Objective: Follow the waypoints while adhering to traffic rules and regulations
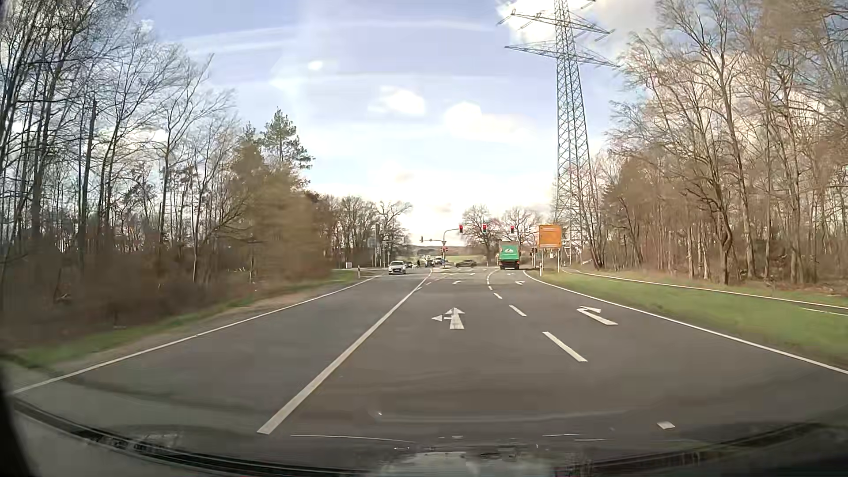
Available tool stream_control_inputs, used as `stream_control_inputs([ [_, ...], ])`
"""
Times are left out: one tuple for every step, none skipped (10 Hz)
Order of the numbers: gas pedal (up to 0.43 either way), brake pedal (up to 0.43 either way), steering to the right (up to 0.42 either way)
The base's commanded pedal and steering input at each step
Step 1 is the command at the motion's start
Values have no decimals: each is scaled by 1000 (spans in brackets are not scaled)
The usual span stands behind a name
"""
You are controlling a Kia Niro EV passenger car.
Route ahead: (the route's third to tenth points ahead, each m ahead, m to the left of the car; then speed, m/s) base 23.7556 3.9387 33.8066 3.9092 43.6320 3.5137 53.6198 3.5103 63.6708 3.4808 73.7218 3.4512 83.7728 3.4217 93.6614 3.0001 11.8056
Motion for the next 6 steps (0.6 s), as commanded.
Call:
stream_control_inputs([
  [0,213,1],
  [0,213,1],
  [0,213,1],
  [0,213,1],
  [0,220,1],
  [0,220,1],
])
